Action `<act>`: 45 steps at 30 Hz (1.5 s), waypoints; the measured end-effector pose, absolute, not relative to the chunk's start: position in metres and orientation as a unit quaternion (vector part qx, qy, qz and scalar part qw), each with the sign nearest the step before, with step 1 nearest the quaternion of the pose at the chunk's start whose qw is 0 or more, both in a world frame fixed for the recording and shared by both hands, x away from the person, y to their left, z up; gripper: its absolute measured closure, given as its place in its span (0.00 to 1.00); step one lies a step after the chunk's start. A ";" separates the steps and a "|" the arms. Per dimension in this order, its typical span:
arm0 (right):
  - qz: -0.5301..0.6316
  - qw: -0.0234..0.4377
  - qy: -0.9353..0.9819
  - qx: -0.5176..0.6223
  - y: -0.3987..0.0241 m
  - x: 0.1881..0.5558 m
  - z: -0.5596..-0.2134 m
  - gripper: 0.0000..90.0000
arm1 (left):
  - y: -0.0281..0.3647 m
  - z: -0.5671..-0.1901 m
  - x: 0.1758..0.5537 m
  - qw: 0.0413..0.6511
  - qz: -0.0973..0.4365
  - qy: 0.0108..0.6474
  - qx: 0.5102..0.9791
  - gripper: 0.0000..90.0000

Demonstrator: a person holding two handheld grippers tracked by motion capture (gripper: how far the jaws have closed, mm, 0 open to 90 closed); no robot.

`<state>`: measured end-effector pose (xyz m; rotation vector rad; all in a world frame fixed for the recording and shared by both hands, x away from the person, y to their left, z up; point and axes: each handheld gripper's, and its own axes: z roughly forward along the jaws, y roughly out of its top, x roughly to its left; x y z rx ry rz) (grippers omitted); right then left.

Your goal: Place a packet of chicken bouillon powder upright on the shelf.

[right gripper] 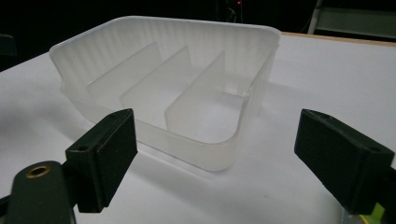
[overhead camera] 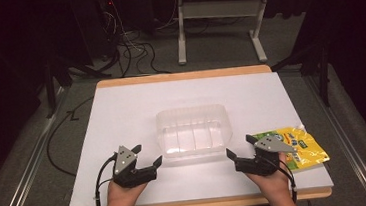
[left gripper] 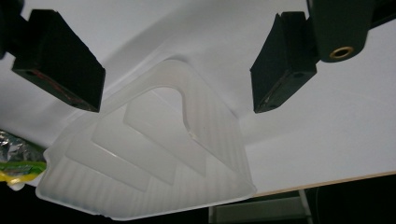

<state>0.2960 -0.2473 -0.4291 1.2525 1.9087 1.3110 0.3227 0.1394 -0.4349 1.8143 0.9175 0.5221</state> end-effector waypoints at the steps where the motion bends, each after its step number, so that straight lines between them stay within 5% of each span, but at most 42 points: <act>1: 0.480 0.255 0.705 0.456 -0.250 0.295 -0.430 0.14 | 0.140 -0.435 0.323 0.497 0.217 0.380 0.749 0.21; 14: 0.481 0.261 0.706 0.450 -0.260 0.296 -0.435 0.17 | 0.150 -0.438 0.328 0.495 0.213 0.402 0.741 0.27; 29: 0.463 0.274 0.687 0.488 -0.295 0.294 -0.431 0.34 | 0.148 -0.440 0.332 0.489 0.211 0.400 0.745 0.36; 45: 0.428 0.291 0.651 0.555 -0.346 0.281 -0.435 0.30 | 0.135 -0.443 0.344 0.499 0.193 0.388 0.751 0.47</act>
